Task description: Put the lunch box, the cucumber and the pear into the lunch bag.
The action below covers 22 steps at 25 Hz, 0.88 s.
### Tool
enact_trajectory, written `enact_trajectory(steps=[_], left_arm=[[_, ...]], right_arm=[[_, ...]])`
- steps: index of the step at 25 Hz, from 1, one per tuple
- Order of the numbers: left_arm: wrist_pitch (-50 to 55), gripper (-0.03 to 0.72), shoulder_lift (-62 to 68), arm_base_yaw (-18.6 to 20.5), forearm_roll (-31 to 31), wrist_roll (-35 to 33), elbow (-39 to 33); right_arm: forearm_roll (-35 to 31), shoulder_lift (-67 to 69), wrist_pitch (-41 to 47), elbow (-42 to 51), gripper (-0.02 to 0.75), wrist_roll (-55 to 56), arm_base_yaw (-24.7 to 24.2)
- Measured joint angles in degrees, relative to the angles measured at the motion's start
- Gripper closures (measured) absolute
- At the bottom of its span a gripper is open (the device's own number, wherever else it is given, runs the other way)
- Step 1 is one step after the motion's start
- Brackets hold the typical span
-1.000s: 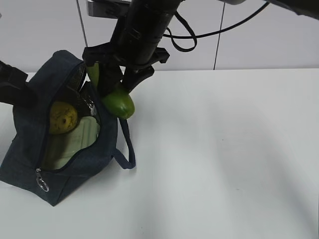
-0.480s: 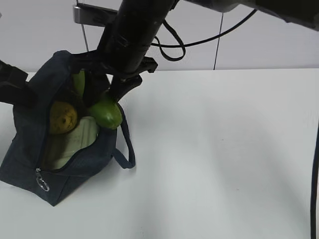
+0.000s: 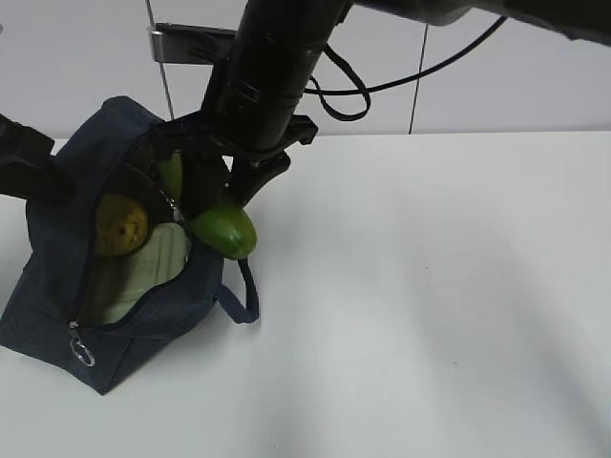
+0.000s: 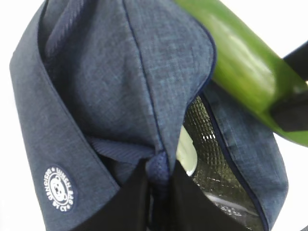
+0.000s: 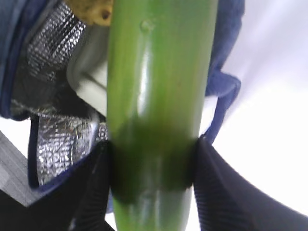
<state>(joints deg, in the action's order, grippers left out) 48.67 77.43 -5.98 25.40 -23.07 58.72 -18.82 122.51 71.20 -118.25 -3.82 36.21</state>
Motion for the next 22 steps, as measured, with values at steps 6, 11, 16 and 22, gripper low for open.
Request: enact_trajectory(steps=[6, 11, 16, 22], left_arm=[[-0.11, 0.671, 0.00, 0.00, 0.04, 0.00, 0.00], [-0.13, 0.671, 0.00, 0.00, 0.11, 0.02, 0.00], [-0.13, 0.671, 0.00, 0.00, 0.17, 0.02, 0.00], [0.00, 0.671, 0.00, 0.00, 1.14, 0.02, 0.00]], right_arm=[[-6.38, -1.64, 0.00, 1.97, 0.388, -3.73, 0.00], [-7.26, -1.64, 0.00, 2.03, 0.388, -4.53, 0.22], [-10.14, -0.71, -0.82, 2.03, 0.388, -4.63, 0.25], [-14.73, 2.39, -3.64, 2.03, 0.388, -6.66, 0.36]])
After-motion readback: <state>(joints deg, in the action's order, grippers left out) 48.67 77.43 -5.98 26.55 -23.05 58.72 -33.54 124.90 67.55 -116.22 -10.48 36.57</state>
